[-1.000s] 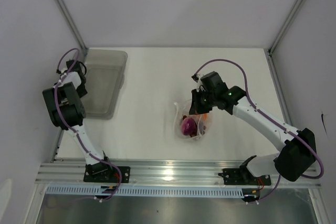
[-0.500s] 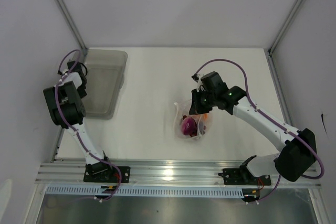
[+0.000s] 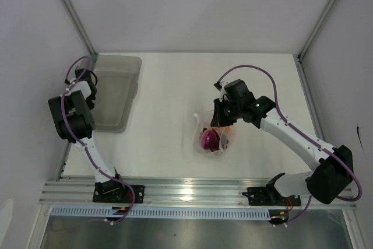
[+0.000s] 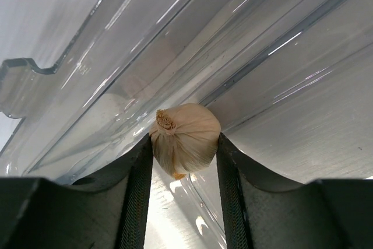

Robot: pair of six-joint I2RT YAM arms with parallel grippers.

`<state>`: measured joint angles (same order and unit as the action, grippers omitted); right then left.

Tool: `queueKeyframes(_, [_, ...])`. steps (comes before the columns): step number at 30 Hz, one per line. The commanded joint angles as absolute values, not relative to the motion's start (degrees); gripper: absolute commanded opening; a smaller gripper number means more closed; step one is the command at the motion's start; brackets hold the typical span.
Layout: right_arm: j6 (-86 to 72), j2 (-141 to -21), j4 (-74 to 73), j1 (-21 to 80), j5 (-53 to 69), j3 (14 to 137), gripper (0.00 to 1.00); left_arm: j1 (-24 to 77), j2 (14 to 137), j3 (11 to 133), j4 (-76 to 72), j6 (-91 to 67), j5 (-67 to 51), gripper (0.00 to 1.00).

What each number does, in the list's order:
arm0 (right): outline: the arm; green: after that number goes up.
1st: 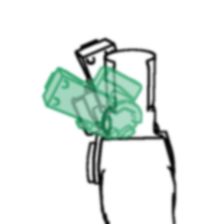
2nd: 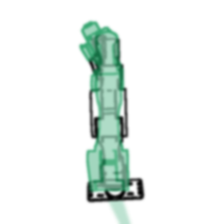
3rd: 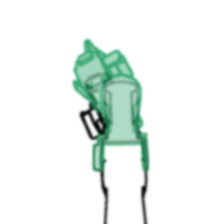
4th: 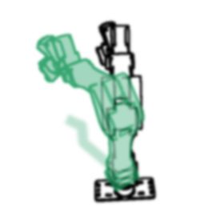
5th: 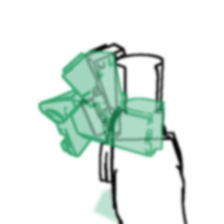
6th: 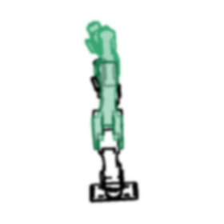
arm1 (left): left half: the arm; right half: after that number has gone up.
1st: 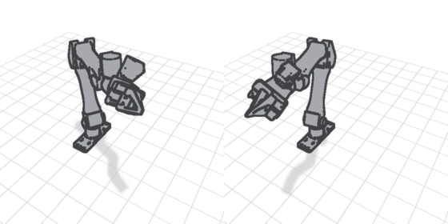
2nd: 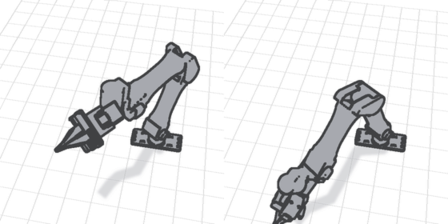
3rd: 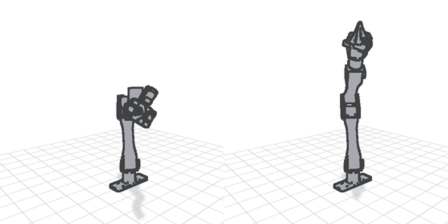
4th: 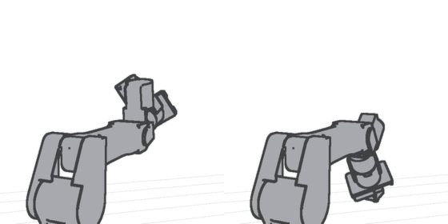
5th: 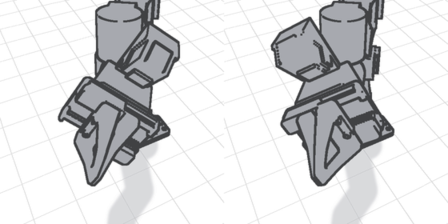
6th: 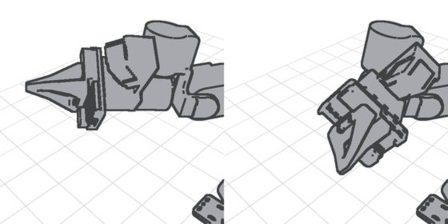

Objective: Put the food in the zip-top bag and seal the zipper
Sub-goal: Pick up the fake vegetable from the bin.

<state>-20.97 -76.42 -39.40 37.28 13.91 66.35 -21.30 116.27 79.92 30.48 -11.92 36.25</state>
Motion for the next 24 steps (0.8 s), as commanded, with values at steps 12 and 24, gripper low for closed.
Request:
queueKeyframes(12, [-21.62, -74.36, -39.20, 37.35, 12.13, 67.06, 0.00, -21.62, 107.59, 79.46, 33.92, -16.25, 32.44, 0.28])
queueKeyframes(24, [-21.01, -74.00, -39.64, 35.51, 10.37, 67.67, 0.00, -16.88, 94.58, 74.88, 36.04, -21.01, 24.35, 0.31])
